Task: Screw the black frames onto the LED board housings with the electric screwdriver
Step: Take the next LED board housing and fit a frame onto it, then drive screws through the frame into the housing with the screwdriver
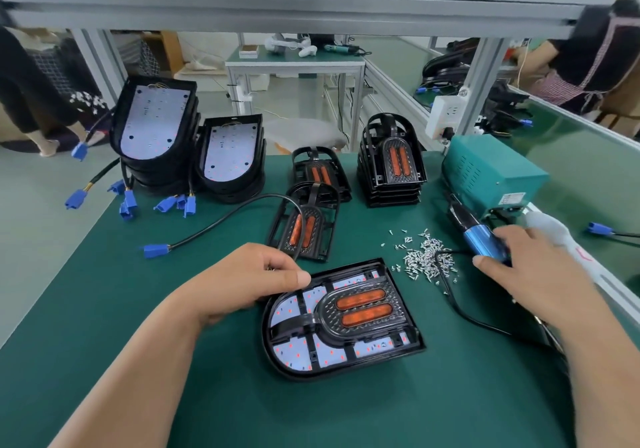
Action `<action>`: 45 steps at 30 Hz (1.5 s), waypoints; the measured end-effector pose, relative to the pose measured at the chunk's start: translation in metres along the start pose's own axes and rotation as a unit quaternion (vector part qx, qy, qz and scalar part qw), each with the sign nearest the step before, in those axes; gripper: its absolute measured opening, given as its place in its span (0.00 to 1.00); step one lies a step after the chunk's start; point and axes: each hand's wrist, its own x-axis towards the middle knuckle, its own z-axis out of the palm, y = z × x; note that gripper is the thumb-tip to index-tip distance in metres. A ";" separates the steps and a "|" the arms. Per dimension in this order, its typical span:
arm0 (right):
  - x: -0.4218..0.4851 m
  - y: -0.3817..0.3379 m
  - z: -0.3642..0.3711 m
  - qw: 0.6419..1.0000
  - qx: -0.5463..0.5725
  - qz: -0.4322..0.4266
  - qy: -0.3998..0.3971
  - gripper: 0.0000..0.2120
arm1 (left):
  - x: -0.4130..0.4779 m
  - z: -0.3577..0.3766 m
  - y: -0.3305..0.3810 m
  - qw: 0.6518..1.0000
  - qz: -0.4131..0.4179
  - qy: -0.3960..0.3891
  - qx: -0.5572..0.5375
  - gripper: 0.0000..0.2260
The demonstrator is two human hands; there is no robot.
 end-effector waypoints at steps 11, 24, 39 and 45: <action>0.008 0.003 0.003 0.998 -0.042 -0.035 0.013 0.15 | 0.007 0.001 -0.005 0.995 -0.017 -0.027 -0.090 0.22; 0.003 -0.006 -0.015 0.915 0.402 -0.027 0.027 0.05 | 0.012 0.002 0.002 0.933 -0.016 0.047 -0.357 0.06; 0.018 -0.116 -0.023 0.516 0.852 0.080 -0.035 0.13 | 0.017 0.005 0.000 0.890 -0.006 -0.022 -0.455 0.14; 0.020 -0.156 -0.035 0.455 0.888 0.068 -0.014 0.04 | 0.022 0.007 -0.003 0.894 -0.016 -0.011 -0.448 0.09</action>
